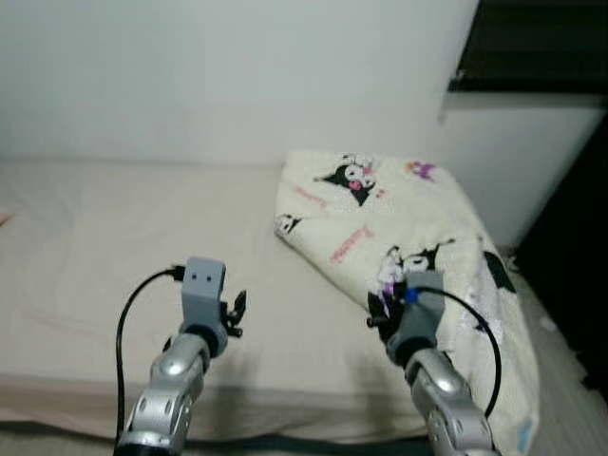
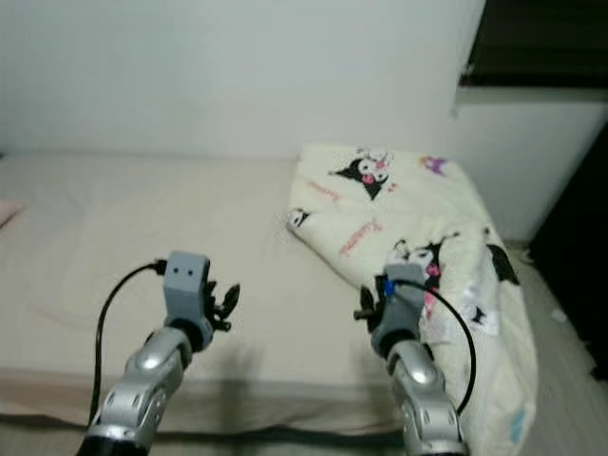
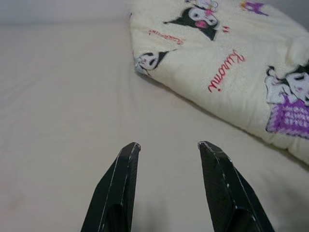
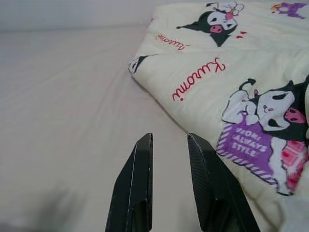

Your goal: Clean up the room

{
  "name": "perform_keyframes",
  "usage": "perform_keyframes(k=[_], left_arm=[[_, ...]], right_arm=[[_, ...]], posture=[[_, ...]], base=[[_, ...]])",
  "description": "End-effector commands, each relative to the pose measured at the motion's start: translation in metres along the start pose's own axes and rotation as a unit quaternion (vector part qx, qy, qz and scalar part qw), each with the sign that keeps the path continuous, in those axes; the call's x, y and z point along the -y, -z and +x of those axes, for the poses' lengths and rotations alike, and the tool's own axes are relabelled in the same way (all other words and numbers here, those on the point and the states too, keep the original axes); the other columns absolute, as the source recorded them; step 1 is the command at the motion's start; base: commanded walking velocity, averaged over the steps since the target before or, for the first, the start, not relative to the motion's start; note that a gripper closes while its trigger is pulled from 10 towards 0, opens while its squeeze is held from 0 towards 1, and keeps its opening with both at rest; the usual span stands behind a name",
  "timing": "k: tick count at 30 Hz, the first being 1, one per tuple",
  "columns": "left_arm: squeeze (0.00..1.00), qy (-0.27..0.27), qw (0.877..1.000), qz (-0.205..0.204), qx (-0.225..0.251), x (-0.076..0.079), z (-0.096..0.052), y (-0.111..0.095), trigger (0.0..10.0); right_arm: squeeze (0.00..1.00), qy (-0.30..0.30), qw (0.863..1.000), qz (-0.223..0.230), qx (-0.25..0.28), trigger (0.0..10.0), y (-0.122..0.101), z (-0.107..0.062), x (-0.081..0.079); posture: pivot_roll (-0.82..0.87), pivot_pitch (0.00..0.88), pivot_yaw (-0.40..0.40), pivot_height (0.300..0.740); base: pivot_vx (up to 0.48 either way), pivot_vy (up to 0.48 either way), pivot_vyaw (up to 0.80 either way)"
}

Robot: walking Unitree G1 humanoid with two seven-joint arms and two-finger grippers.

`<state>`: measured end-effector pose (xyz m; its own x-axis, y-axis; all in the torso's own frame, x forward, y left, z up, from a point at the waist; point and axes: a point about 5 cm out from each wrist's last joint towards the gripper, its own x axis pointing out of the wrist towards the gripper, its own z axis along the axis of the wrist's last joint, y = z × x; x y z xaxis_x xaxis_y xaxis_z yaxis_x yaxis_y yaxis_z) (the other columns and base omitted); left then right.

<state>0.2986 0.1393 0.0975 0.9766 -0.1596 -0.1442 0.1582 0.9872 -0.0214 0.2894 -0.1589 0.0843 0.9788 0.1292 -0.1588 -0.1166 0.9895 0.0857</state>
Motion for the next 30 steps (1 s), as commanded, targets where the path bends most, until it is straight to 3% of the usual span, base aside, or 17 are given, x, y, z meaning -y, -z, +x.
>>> perform_keyframes(k=[1, 9, 14, 19, 26, 30], left_arm=[[0.00, -0.004, 1.000, 0.003, -0.012, -0.003, -0.002, 0.004, 10.0], [0.00, -0.004, 1.000, 0.009, -0.018, -0.004, -0.003, 0.006, 10.0], [0.00, -0.012, 0.999, -0.011, -0.034, -0.006, -0.001, 0.008, 10.0], [0.00, -0.012, 0.999, -0.004, -0.035, -0.008, -0.001, 0.009, 10.0], [0.00, -0.009, 1.000, 0.001, -0.020, -0.006, 0.000, 0.005, 10.0], [0.00, -0.003, 1.000, -0.002, -0.010, -0.003, 0.001, 0.003, 10.0]], right_arm=[[0.00, 0.005, 1.000, 0.001, -0.002, 10.0, 0.001, -0.001, 0.001], [0.00, 0.025, 1.000, 0.006, 0.003, 10.0, 0.000, -0.002, 0.007], [0.00, 0.026, 1.000, 0.005, 0.004, 10.0, 0.000, -0.003, 0.008], [0.00, 0.026, 1.000, 0.006, 0.005, 10.0, 0.000, -0.003, 0.008], [0.00, 0.037, 0.999, 0.003, 0.008, 10.0, -0.001, -0.002, 0.010], [0.00, 0.073, 0.997, 0.000, 0.013, 10.0, -0.002, -0.003, 0.021]], posture=[[-0.01, 0.038, 0.023, 0.740], [-0.01, 0.040, 0.026, 0.740], [-0.01, 0.037, 0.027, 0.740], [-0.01, 0.031, 0.028, 0.740], [-0.02, 0.026, 0.029, 0.740], [-0.02, 0.023, 0.030, 0.740]], base=[[0.000, -0.480, 0.80], [0.000, -0.480, 0.53], [0.000, 0.286, 0.00], [0.000, 0.474, 0.00], [0.000, 0.000, 0.00], [0.000, 0.000, 0.00]])
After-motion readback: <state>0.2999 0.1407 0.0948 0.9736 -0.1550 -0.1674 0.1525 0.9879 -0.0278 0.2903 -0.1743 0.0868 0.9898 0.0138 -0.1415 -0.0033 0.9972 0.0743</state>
